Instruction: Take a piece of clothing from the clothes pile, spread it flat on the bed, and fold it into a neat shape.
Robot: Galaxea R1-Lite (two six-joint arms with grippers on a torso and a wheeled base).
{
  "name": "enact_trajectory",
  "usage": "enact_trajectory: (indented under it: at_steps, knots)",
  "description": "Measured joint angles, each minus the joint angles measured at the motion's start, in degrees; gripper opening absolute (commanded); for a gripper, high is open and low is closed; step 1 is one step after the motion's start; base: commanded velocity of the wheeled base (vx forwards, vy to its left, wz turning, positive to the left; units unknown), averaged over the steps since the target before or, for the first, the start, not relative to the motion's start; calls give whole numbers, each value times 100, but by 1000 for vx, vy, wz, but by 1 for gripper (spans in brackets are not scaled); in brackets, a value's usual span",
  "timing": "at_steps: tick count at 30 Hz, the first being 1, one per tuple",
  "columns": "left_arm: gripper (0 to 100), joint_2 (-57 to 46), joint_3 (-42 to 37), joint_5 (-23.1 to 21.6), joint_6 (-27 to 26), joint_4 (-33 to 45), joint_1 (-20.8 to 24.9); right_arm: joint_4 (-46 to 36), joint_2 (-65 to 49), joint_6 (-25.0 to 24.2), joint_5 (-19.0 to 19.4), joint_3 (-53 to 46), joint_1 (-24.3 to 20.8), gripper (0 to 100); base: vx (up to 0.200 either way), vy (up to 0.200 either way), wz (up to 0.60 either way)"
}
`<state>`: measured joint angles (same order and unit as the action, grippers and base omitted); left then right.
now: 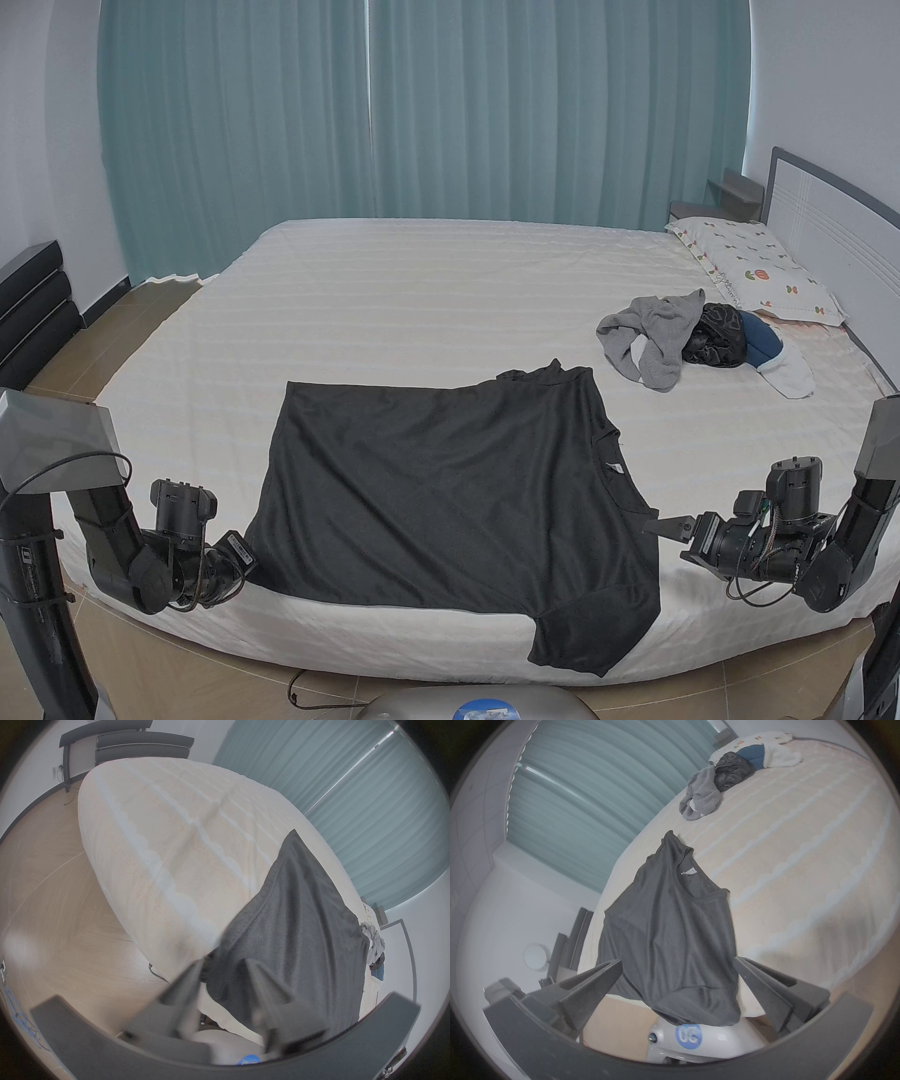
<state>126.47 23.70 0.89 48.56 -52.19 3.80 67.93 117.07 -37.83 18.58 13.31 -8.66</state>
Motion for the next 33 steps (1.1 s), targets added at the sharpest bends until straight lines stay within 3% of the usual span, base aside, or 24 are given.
enact_trajectory:
  at_steps: [10,19,33]
  knots:
    - [0,-199,-165,12,-417,84,-146,0,369,677,-5,-306,-88,100,0,0,0]
    - [0,-408,-278,140,-789,255,-301,244,706,641,0,-273,-289,100,0,0,0]
    - [0,-973,-364,162,-1363,935,-625,266,1096,592,5,99,78,100,0,0,0]
